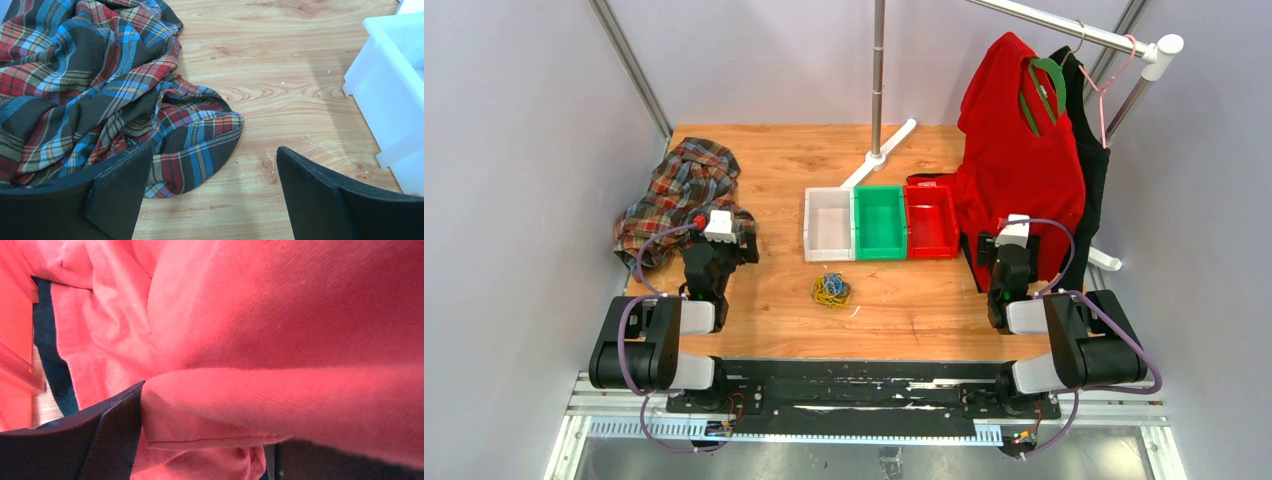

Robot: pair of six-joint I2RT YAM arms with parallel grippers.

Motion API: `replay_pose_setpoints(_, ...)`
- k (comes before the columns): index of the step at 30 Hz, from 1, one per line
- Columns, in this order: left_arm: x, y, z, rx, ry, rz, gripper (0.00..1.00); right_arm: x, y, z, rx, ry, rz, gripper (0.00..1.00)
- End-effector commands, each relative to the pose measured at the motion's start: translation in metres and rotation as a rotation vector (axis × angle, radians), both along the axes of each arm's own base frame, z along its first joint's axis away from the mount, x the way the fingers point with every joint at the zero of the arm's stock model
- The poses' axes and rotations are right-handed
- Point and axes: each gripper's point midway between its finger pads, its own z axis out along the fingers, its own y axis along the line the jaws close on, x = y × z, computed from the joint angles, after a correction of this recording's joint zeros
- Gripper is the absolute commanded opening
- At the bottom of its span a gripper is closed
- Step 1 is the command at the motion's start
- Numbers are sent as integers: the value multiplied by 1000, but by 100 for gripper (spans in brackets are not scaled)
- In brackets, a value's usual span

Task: Untangle the cables

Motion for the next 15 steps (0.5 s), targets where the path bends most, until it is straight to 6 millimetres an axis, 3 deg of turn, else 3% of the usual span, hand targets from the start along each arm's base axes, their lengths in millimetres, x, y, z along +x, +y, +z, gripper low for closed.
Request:
replay_pose_setpoints(1,3,-2,9,6,-36,-10,98,4,-4,6,12,-30,-14,77)
replay_pose_setpoints(7,3,-2,9,8,-35,-12,98,1,-12,11,45,-46,-36,77)
replay_pose_setpoints(12,9,9,22,-11,7,53,98,9,-8,42,30,32,-40,77)
replay_pose_setpoints(15,14,1,33,56,136,-25,98,10,0,67,110,14,-28,77)
